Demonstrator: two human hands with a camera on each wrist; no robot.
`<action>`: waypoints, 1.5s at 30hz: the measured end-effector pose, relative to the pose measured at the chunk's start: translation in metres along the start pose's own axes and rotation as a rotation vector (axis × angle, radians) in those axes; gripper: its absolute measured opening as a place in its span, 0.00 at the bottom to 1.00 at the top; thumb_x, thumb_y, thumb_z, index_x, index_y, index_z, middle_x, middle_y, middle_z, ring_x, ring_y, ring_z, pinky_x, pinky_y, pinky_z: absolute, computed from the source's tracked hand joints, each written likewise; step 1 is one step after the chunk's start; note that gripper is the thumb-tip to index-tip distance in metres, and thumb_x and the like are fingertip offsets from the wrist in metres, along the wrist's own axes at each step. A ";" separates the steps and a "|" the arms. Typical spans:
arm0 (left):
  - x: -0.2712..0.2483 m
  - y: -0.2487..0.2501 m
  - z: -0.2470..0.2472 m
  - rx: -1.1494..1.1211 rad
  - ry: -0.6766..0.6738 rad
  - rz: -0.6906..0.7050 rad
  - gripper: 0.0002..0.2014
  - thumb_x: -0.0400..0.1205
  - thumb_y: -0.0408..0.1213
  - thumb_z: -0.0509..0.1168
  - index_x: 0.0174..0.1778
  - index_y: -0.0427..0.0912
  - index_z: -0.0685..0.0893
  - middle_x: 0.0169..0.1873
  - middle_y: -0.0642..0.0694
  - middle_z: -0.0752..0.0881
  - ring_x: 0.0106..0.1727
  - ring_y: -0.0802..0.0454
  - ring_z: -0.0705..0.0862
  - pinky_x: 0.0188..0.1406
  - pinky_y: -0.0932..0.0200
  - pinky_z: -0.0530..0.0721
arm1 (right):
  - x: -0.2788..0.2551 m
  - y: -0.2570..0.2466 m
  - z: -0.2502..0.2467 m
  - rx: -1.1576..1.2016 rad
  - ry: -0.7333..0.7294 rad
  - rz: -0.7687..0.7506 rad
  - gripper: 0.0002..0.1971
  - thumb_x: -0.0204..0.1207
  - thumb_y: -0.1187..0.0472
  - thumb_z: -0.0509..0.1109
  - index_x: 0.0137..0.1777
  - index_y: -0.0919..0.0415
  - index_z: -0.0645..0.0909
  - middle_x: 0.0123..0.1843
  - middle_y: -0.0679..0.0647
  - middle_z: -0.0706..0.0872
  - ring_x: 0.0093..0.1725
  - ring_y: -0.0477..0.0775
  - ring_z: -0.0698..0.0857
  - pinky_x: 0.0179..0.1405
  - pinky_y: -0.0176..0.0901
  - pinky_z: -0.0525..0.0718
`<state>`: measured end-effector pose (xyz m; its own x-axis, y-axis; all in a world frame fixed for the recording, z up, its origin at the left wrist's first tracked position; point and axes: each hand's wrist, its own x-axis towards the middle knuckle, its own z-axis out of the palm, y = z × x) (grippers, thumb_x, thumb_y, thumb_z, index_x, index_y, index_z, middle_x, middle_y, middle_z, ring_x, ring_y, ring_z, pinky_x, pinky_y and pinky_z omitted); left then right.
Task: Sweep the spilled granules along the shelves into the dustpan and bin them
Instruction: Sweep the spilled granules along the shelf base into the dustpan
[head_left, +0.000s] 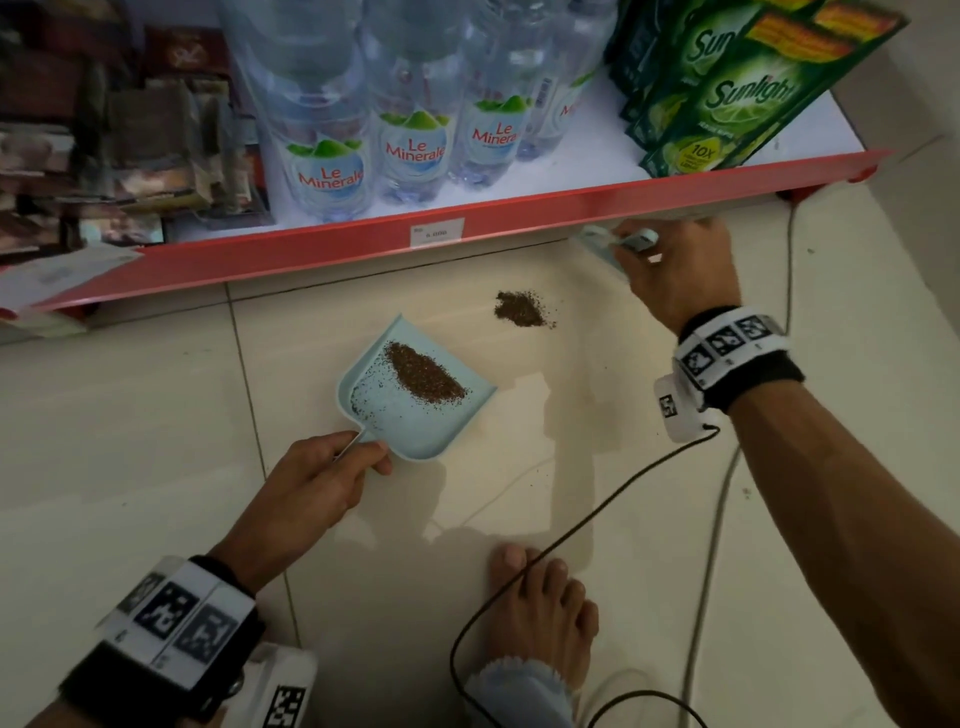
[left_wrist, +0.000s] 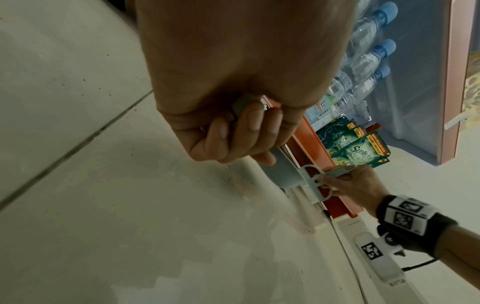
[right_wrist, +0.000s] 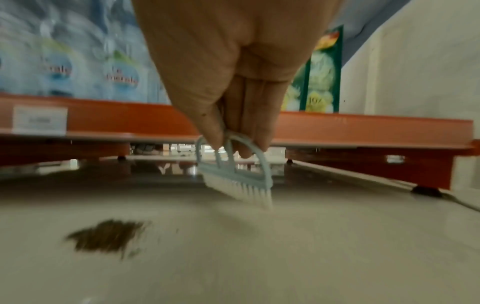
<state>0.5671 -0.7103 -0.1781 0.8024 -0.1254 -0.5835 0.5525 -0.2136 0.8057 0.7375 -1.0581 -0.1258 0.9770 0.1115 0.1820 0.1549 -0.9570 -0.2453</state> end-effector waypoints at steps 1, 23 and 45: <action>0.001 0.001 0.001 0.003 -0.006 0.002 0.15 0.87 0.39 0.63 0.39 0.34 0.86 0.17 0.53 0.66 0.18 0.59 0.63 0.15 0.70 0.63 | -0.003 -0.006 0.005 -0.070 -0.038 0.017 0.09 0.77 0.59 0.69 0.47 0.60 0.89 0.42 0.65 0.92 0.41 0.70 0.89 0.48 0.58 0.87; 0.007 0.007 -0.002 -0.017 0.005 0.016 0.16 0.87 0.41 0.63 0.37 0.37 0.87 0.18 0.51 0.66 0.19 0.57 0.64 0.16 0.68 0.63 | -0.028 -0.048 0.032 0.019 -0.308 -0.165 0.10 0.83 0.55 0.67 0.57 0.47 0.89 0.42 0.53 0.93 0.37 0.60 0.87 0.41 0.50 0.86; 0.004 0.005 0.006 0.015 0.017 -0.045 0.15 0.87 0.38 0.62 0.39 0.31 0.85 0.17 0.51 0.65 0.17 0.58 0.63 0.15 0.69 0.61 | -0.004 -0.021 0.006 0.165 -0.435 -0.193 0.12 0.74 0.64 0.78 0.56 0.55 0.92 0.60 0.59 0.91 0.71 0.55 0.83 0.70 0.53 0.80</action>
<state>0.5719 -0.7181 -0.1768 0.7809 -0.0986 -0.6169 0.5845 -0.2333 0.7771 0.7313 -1.0365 -0.1264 0.8937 0.4169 -0.1660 0.3253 -0.8568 -0.4002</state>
